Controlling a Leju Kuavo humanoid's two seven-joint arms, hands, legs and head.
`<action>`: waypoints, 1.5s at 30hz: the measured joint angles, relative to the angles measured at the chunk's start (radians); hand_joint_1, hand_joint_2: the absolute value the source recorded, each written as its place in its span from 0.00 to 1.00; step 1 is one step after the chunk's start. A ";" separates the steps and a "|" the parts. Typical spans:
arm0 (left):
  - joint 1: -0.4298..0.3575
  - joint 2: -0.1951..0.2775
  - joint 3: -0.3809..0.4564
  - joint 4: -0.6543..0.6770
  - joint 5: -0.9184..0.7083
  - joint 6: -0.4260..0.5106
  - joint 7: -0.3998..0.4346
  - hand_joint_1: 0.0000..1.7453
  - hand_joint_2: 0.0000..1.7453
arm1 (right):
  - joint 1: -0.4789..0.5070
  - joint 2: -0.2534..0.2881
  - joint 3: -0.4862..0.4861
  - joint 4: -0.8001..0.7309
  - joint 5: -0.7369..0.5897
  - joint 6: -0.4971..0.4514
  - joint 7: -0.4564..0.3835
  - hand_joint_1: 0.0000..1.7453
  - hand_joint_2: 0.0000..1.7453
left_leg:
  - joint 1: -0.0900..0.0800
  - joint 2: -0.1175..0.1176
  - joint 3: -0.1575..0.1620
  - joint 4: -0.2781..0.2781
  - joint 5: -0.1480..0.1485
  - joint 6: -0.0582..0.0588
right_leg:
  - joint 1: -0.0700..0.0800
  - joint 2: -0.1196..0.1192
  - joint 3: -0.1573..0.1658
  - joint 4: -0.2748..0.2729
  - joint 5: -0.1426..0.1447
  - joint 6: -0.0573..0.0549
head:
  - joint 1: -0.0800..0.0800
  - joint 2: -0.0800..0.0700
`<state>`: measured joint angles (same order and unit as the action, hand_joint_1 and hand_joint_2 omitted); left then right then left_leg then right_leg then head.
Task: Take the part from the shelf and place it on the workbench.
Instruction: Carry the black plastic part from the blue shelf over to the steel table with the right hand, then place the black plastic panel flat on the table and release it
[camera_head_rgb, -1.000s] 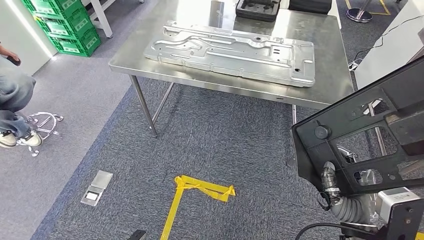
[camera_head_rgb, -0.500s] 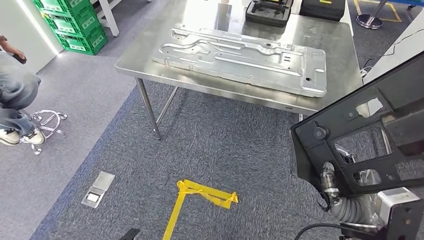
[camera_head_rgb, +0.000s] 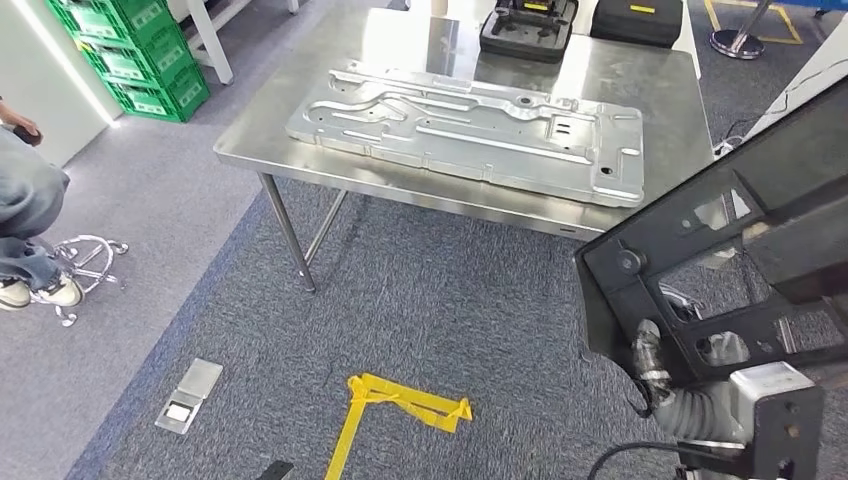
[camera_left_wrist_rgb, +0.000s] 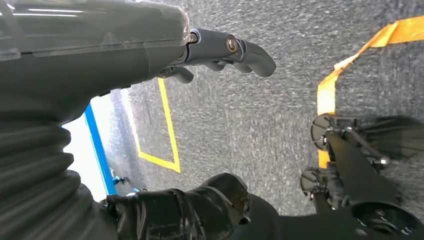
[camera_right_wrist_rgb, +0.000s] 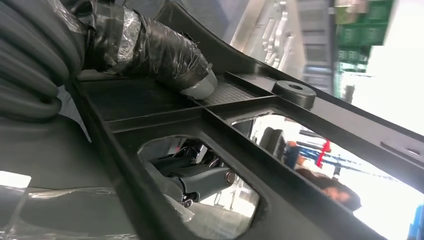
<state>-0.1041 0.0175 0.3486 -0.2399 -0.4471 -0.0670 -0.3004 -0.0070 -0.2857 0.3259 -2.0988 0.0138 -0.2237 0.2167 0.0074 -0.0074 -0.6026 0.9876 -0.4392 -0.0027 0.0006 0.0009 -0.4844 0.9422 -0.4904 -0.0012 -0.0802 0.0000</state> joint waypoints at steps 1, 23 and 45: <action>0.000 0.000 -0.001 0.000 -0.004 -0.001 -0.001 0.00 1.00 | -0.018 -0.002 0.005 0.004 0.025 0.010 0.023 1.00 1.00 | -0.001 0.001 -0.001 -0.004 -0.010 0.007 | 0.001 0.001 0.002 0.006 -0.002 0.007 | 0.000 0.000; -0.009 -0.015 -0.047 0.000 -0.042 -0.008 -0.010 0.00 1.00 | -0.253 0.047 0.126 0.137 0.426 -0.009 0.094 1.00 1.00 | 0.005 -0.008 -0.037 0.208 -0.143 -0.011 | 0.002 -0.001 -0.049 -0.017 0.058 -0.026 | 0.004 0.000; -0.033 -0.026 -0.132 0.001 -0.072 -0.031 0.018 0.00 1.00 | -0.563 0.241 0.287 0.630 1.000 -0.288 -0.031 1.00 1.00 | 0.008 -0.017 0.048 -0.001 -0.030 0.018 | 0.012 -0.001 -0.155 0.061 0.096 -0.011 | 0.009 0.000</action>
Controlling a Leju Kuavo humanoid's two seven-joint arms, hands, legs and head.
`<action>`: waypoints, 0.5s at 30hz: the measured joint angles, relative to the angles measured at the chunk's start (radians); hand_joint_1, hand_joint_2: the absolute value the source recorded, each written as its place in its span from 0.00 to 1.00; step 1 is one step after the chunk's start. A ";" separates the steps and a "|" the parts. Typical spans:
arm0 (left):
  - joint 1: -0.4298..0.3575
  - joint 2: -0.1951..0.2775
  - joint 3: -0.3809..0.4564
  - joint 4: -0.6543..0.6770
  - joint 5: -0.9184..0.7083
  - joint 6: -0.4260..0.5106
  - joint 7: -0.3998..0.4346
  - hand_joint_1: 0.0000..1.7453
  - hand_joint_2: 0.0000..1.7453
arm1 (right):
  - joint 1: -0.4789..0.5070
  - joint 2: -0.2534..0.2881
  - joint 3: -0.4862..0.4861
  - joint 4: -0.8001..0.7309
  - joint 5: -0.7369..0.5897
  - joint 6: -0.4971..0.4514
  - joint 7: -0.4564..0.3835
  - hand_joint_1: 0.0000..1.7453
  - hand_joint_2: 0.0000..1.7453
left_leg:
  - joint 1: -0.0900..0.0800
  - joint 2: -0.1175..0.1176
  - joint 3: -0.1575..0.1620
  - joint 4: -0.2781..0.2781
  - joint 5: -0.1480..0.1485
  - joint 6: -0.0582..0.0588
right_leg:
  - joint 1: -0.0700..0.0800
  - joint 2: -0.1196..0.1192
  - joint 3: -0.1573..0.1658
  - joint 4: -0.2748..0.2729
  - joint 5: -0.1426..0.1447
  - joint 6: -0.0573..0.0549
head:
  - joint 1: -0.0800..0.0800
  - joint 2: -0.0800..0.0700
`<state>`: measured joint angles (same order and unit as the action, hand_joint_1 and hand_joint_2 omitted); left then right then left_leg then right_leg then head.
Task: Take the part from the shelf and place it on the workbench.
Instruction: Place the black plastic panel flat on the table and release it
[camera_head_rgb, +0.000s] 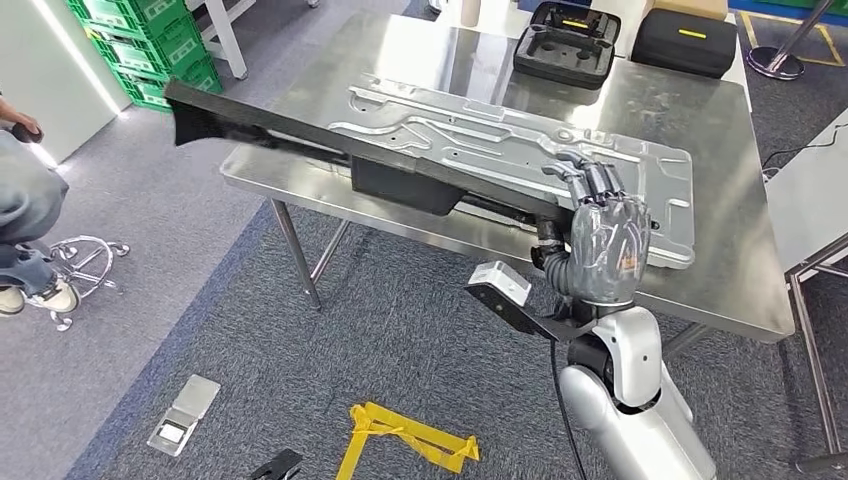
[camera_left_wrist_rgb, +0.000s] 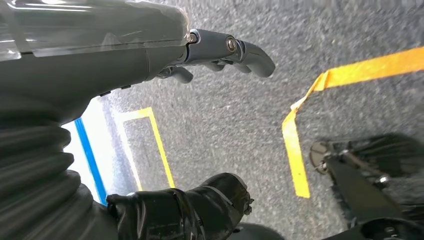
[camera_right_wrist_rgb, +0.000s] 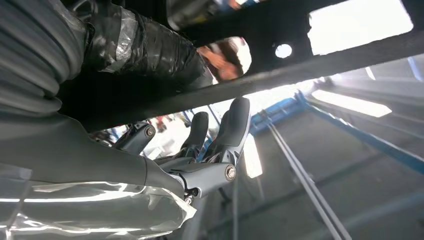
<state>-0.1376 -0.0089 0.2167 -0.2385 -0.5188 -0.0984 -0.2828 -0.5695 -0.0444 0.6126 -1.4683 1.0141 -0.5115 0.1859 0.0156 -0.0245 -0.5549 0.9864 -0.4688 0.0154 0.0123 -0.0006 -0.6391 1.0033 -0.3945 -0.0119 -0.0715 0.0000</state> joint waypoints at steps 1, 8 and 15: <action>-0.001 -0.001 -0.004 0.000 0.000 0.000 0.000 0.00 1.00 | -0.008 0.006 0.003 0.011 0.008 -0.005 0.000 1.00 1.00 | 0.001 -0.001 0.001 -0.002 -0.004 -0.005 | 0.004 0.000 0.012 -0.024 0.001 -0.006 | 0.000 0.000; -0.002 0.002 -0.020 -0.001 0.000 -0.002 0.004 0.00 1.00 | -0.040 0.045 0.008 0.079 0.059 -0.012 0.005 1.00 1.00 | 0.002 0.012 -0.082 0.177 -0.091 -0.035 | -0.007 -0.001 0.080 -0.089 -0.007 -0.013 | -0.003 0.000; -0.004 0.012 -0.040 -0.001 -0.003 -0.013 0.011 0.00 1.00 | -0.092 0.075 0.010 0.185 0.151 -0.016 0.022 1.00 1.00 | 0.020 0.016 -0.076 0.040 0.053 -0.056 | -0.012 0.006 0.097 -0.040 -0.067 0.012 | -0.005 0.000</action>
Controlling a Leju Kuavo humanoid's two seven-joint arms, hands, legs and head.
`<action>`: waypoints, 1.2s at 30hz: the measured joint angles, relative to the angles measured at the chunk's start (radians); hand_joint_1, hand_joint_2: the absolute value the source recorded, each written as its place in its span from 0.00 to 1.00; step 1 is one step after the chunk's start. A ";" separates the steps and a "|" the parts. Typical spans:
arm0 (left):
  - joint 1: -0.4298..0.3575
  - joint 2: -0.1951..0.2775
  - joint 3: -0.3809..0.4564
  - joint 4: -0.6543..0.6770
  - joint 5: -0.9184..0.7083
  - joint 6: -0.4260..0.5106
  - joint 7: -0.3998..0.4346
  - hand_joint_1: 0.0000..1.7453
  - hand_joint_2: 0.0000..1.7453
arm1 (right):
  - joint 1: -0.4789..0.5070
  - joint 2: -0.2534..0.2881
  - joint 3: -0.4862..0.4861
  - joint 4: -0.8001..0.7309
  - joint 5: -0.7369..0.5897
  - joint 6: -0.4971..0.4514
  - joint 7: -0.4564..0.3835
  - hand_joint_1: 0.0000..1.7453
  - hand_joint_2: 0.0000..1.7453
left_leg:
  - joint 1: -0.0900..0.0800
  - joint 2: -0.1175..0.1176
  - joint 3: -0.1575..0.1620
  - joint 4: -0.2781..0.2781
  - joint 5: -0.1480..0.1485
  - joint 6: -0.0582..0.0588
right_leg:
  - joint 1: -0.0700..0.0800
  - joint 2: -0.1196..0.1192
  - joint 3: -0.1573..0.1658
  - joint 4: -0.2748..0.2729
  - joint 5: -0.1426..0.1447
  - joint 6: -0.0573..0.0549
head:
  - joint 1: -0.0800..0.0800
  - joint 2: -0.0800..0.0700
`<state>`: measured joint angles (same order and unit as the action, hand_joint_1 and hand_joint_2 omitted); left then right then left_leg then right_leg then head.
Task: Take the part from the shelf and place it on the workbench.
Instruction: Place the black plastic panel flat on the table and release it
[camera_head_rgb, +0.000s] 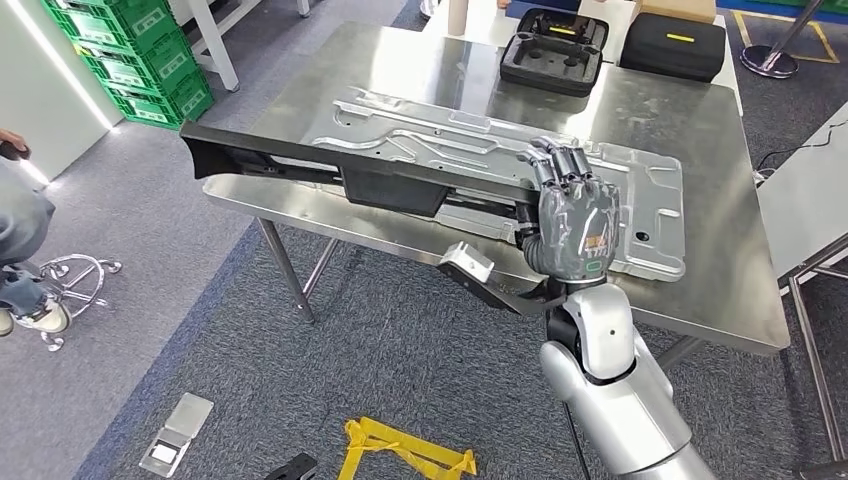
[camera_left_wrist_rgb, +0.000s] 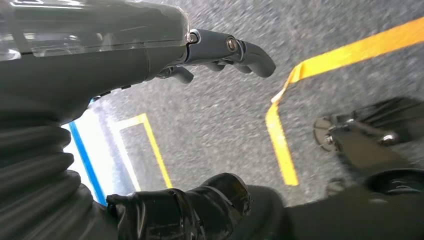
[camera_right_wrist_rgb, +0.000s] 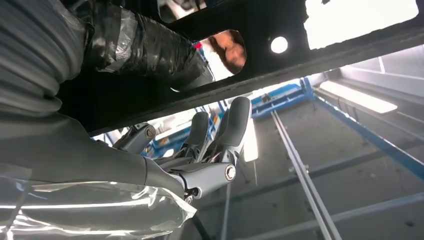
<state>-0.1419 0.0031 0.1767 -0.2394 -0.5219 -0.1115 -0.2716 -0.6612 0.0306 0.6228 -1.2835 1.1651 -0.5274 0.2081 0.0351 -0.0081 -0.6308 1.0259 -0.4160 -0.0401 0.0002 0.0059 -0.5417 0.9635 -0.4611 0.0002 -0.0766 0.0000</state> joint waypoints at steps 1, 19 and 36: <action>-0.002 0.000 -0.002 0.000 0.000 -0.002 0.002 0.00 1.00 | -0.013 0.005 -0.001 0.018 0.005 -0.002 0.001 1.00 1.00 | 0.000 -0.001 0.005 -0.015 -0.001 0.007 | 0.002 0.001 -0.004 0.007 -0.006 0.006 | -0.001 0.000; -0.016 -0.030 -0.036 0.000 0.002 -0.007 0.006 0.00 1.00 | -0.159 0.061 -0.046 0.292 0.193 0.009 0.068 1.00 1.00 | -0.013 -0.010 0.063 -0.032 -0.056 0.038 | 0.025 -0.004 -0.084 0.003 0.073 -0.044 | 0.000 0.000; -0.008 -0.017 -0.046 0.000 0.015 -0.006 0.007 0.00 1.00 | -0.241 0.101 -0.083 0.406 0.213 0.053 0.084 1.00 1.00 | -0.002 0.001 0.005 -0.007 -0.019 0.039 | 0.009 0.000 -0.054 0.068 -0.023 0.010 | -0.004 0.000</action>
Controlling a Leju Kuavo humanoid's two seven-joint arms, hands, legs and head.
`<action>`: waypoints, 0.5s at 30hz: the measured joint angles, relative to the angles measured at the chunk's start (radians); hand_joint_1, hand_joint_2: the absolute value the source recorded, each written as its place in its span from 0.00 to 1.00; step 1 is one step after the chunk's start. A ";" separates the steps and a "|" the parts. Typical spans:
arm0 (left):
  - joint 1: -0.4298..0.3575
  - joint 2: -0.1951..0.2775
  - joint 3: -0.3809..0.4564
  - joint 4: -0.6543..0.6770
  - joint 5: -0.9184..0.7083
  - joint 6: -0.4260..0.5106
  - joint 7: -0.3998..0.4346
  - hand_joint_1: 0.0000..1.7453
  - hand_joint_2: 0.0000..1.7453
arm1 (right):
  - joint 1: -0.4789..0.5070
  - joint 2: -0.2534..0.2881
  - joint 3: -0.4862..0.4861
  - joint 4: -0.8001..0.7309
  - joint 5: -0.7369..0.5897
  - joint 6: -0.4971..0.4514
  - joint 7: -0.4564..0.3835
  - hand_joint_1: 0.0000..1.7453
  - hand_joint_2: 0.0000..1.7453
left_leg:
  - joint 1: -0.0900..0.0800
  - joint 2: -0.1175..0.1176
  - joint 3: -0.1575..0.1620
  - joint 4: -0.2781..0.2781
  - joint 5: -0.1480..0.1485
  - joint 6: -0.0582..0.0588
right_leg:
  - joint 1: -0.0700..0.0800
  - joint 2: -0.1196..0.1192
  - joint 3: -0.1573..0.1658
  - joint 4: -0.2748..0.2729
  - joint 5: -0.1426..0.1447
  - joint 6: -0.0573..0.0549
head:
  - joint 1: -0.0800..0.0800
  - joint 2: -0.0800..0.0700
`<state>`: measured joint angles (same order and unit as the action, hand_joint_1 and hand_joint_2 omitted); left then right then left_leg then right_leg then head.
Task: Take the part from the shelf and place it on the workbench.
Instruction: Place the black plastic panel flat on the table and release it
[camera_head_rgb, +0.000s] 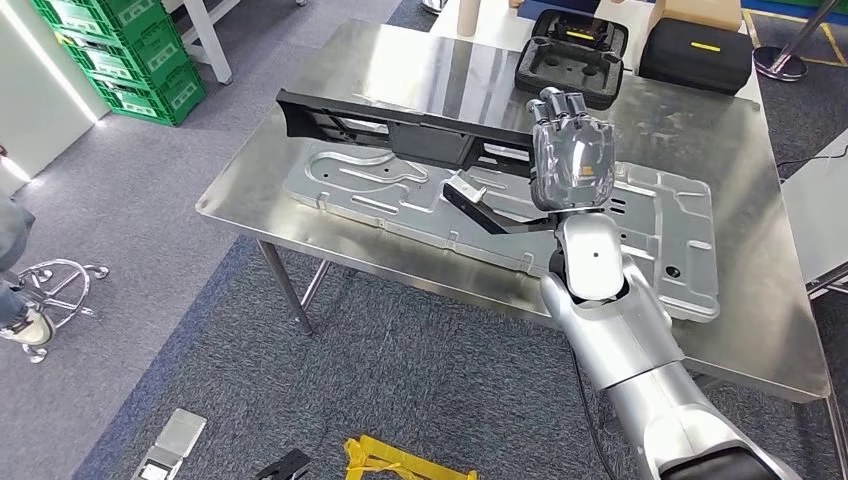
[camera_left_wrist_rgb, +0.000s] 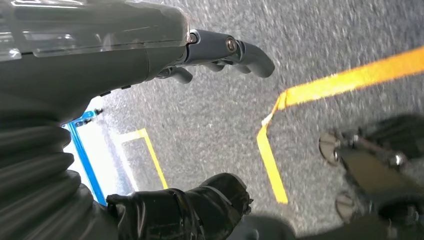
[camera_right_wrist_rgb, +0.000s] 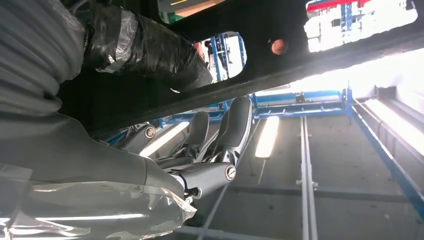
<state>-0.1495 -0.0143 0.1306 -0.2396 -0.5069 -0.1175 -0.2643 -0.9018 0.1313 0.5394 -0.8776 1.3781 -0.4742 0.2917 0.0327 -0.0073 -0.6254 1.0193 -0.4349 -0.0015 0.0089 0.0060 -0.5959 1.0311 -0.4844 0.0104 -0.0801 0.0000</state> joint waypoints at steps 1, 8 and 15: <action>-0.001 -0.004 0.000 0.000 0.000 0.000 0.000 0.00 1.00 | -0.003 0.000 -0.001 0.002 0.000 0.000 0.001 1.00 1.00 | 0.002 0.000 0.003 -0.001 -0.002 0.005 | -0.002 -0.001 -0.026 0.050 -0.022 0.006 | 0.001 0.000; 0.002 -0.016 0.000 0.000 0.002 0.002 0.000 0.00 1.00 | -0.005 0.000 -0.004 0.022 -0.003 0.002 0.004 1.00 1.00 | -0.006 -0.004 0.042 -0.004 -0.030 0.013 | -0.001 -0.003 -0.121 0.119 0.050 -0.015 | 0.003 0.000; 0.000 -0.020 -0.001 0.000 0.004 0.004 0.001 0.00 1.00 | -0.017 0.009 -0.015 0.028 -0.006 0.006 0.005 1.00 1.00 | -0.007 -0.002 0.059 -0.012 -0.050 -0.016 | 0.009 -0.004 -0.010 -0.084 0.097 -0.054 | 0.000 0.000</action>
<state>-0.1499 -0.0343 0.1297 -0.2399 -0.5032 -0.1140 -0.2631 -0.9192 0.1407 0.5240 -0.8493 1.3722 -0.4680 0.2966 0.0257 -0.0092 -0.5669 1.0071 -0.4853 -0.0176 0.0182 0.0016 -0.6057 0.9473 -0.3869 -0.0431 -0.0800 0.0000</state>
